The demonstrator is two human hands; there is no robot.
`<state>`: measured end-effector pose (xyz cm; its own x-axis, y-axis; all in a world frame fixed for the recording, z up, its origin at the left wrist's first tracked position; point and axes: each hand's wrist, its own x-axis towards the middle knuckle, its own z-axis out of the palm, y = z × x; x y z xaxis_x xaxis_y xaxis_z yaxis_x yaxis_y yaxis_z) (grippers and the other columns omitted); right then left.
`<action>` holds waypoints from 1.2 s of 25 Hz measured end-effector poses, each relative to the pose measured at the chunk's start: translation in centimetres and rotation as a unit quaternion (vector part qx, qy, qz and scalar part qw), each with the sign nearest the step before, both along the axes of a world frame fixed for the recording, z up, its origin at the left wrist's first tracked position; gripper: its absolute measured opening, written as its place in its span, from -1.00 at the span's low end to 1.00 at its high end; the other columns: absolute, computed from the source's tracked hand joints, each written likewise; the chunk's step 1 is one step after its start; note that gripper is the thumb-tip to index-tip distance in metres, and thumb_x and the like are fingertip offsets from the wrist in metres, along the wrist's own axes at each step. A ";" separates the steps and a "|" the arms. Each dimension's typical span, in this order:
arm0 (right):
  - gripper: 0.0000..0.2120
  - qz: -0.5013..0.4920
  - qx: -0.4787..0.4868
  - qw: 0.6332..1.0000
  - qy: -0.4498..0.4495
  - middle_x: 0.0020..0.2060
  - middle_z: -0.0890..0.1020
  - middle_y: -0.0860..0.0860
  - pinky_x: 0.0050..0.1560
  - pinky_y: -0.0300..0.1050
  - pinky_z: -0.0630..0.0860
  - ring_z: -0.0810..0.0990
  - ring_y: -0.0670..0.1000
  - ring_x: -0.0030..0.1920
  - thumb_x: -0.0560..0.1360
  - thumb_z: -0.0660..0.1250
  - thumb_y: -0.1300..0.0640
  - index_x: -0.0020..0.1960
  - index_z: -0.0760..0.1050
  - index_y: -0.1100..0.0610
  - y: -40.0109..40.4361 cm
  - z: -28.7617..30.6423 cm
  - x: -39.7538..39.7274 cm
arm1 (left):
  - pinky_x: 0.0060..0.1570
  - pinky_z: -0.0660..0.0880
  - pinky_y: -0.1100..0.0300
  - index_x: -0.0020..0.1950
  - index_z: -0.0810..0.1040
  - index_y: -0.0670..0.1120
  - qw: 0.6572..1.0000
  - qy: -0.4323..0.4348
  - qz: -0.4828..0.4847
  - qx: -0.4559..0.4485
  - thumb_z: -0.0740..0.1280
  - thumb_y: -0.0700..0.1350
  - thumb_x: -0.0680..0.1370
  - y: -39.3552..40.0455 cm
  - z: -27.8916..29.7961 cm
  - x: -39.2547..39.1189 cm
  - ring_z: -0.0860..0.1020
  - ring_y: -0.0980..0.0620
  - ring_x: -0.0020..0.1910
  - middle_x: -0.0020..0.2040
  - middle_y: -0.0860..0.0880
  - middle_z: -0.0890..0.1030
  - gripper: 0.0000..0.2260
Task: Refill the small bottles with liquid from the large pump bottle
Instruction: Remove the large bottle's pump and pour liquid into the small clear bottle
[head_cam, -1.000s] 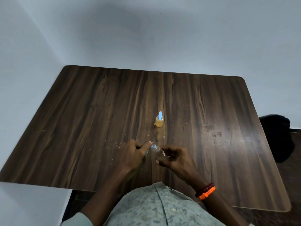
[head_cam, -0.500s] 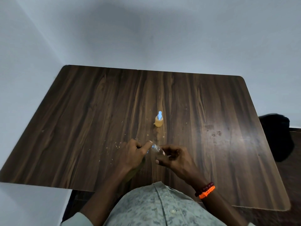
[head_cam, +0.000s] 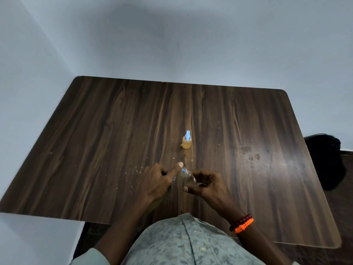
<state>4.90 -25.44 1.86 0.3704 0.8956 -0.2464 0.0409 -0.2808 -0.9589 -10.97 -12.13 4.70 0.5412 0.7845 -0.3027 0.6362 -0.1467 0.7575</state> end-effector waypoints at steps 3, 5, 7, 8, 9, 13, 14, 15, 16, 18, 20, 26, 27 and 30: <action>-0.68 -0.008 0.004 1.000 0.010 0.03 0.78 0.01 -0.04 -0.16 0.70 0.76 -0.04 0.01 0.40 0.61 0.30 0.13 0.69 0.17 0.3 0.3 -0.1 | -0.24 0.44 0.05 -0.31 0.56 -0.38 1.000 -0.027 0.015 -0.005 0.10 0.62 0.34 -0.3 0.0 0.0 0.46 -0.07 -0.40 -0.40 -0.28 0.56 -0.02; -0.69 -0.004 0.006 1.000 0.007 0.04 0.78 0.03 0.00 -0.13 0.71 0.75 -0.04 0.02 0.41 0.60 0.30 0.13 0.69 0.18 0.3 0.3 0.0 | -0.27 0.45 0.00 -0.28 0.60 -0.38 1.000 -0.022 0.008 0.003 0.12 0.56 0.35 -0.3 -0.1 0.0 0.46 -0.15 -0.42 -0.39 -0.27 0.58 -0.06; -0.69 0.006 0.001 1.000 -0.012 0.04 0.77 0.04 -0.02 -0.14 0.70 0.74 -0.06 0.00 0.41 0.60 0.30 0.13 0.68 0.19 0.3 0.4 -0.1 | -0.29 0.44 -0.01 -0.27 0.66 -0.33 0.999 0.008 -0.010 0.030 0.11 0.50 0.36 -0.1 0.1 0.1 0.45 -0.13 -0.43 -0.39 -0.28 0.60 -0.14; -0.69 0.010 -0.003 1.000 -0.021 0.03 0.77 0.05 -0.05 -0.15 0.69 0.74 -0.06 -0.03 0.41 0.60 0.30 0.14 0.68 0.20 0.3 0.4 -0.1 | -0.29 0.42 0.02 -0.26 0.68 -0.31 0.999 0.017 -0.014 0.037 0.10 0.49 0.35 0.0 0.2 0.1 0.44 -0.07 -0.44 -0.41 -0.25 0.58 -0.15; -0.69 0.010 -0.004 1.000 -0.020 0.02 0.77 0.06 -0.08 -0.17 0.68 0.74 -0.07 -0.06 0.41 0.60 0.30 0.14 0.68 0.21 0.2 0.4 -0.2 | -0.30 0.39 0.05 -0.26 0.67 -0.32 0.999 0.019 -0.015 0.039 0.09 0.50 0.35 0.0 0.2 0.0 0.42 -0.02 -0.44 -0.45 -0.18 0.53 -0.14; -0.68 -0.007 0.008 1.000 0.025 0.05 0.77 0.07 -0.07 -0.21 0.68 0.76 -0.03 0.00 0.40 0.60 0.33 0.14 0.67 0.24 0.4 0.7 -0.1 | -0.29 0.38 0.12 -0.24 0.64 -0.33 1.000 -0.008 0.002 0.028 0.06 0.60 0.35 -0.3 0.1 -0.1 0.42 0.00 -0.42 -0.42 -0.16 0.52 -0.05; -0.67 -0.008 0.008 1.000 0.027 0.06 0.77 0.08 -0.05 -0.19 0.68 0.76 -0.01 0.02 0.40 0.60 0.34 0.14 0.66 0.24 0.5 0.7 -0.1 | -0.28 0.39 0.12 -0.24 0.65 -0.31 1.000 -0.013 0.002 0.026 0.07 0.59 0.36 -0.3 0.1 -0.1 0.45 0.00 -0.41 -0.40 -0.15 0.54 -0.07; -0.67 -0.009 0.007 1.000 0.025 0.06 0.77 0.09 -0.05 -0.18 0.68 0.75 -0.02 0.02 0.40 0.60 0.34 0.14 0.66 0.25 0.5 0.7 -0.1 | -0.28 0.39 0.11 -0.25 0.66 -0.29 1.000 -0.014 -0.001 0.028 0.08 0.57 0.37 -0.4 0.2 -0.1 0.47 0.00 -0.40 -0.39 -0.14 0.57 -0.11; -0.68 -0.007 0.004 1.000 0.020 0.05 0.76 0.09 -0.07 -0.20 0.66 0.75 -0.06 -0.02 0.40 0.60 0.34 0.14 0.66 0.25 0.5 0.7 -0.1 | -0.28 0.39 0.10 -0.26 0.67 -0.26 0.999 -0.010 -0.005 0.036 0.10 0.53 0.37 -0.4 0.2 0.0 0.47 0.00 -0.40 -0.39 -0.16 0.59 -0.15; -0.68 0.002 -0.009 1.000 0.004 0.05 0.76 0.09 -0.12 -0.24 0.62 0.71 -0.16 -0.11 0.40 0.60 0.33 0.14 0.67 0.25 0.5 0.7 -0.3 | -0.32 0.34 0.09 -0.30 0.67 -0.25 0.998 0.002 -0.009 0.056 0.11 0.47 0.38 -0.4 0.3 0.1 0.43 0.01 -0.43 -0.41 -0.20 0.57 -0.22; -0.68 0.002 -0.010 1.000 0.009 0.04 0.76 0.09 -0.12 -0.25 0.63 0.71 -0.16 -0.12 0.41 0.59 0.34 0.14 0.66 0.25 0.4 0.7 -0.3 | -0.31 0.33 0.09 -0.31 0.64 -0.28 0.998 0.013 -0.007 0.058 0.14 0.47 0.42 -0.2 0.3 0.1 0.40 0.02 -0.45 -0.46 -0.17 0.50 -0.21; -0.68 -0.023 0.010 0.997 0.067 0.04 0.77 0.11 -0.10 -0.23 0.67 0.76 -0.02 0.01 0.39 0.59 0.36 0.12 0.66 0.26 0.5 0.6 -0.1 | -0.27 0.41 0.05 -0.28 0.59 -0.37 1.000 -0.016 -0.009 0.014 0.11 0.54 0.37 -0.1 0.4 0.1 0.45 -0.08 -0.41 -0.41 -0.29 0.54 -0.09; -0.68 -0.018 0.008 0.998 0.060 0.04 0.77 0.10 -0.11 -0.24 0.66 0.76 -0.05 -0.01 0.39 0.60 0.35 0.12 0.66 0.25 0.5 0.6 -0.2 | -0.28 0.39 0.03 -0.29 0.61 -0.35 1.000 -0.008 -0.017 0.020 0.11 0.51 0.37 -0.1 0.6 0.1 0.44 -0.08 -0.41 -0.44 -0.24 0.51 -0.13; -0.69 -0.009 0.004 0.999 0.051 0.03 0.76 0.07 -0.12 -0.25 0.66 0.75 -0.08 -0.03 0.40 0.59 0.34 0.11 0.67 0.22 0.4 0.4 -0.2 | -0.29 0.35 0.07 -0.33 0.61 -0.31 0.998 0.031 -0.037 0.033 0.12 0.48 0.34 0.0 0.7 0.4 0.39 -0.02 -0.43 -0.48 -0.03 0.45 -0.19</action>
<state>4.74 -25.08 2.26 0.3593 0.8912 -0.2769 -0.0611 -0.2736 -0.9599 -10.53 -12.14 5.44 0.5813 0.7616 -0.2864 0.6663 -0.2434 0.7049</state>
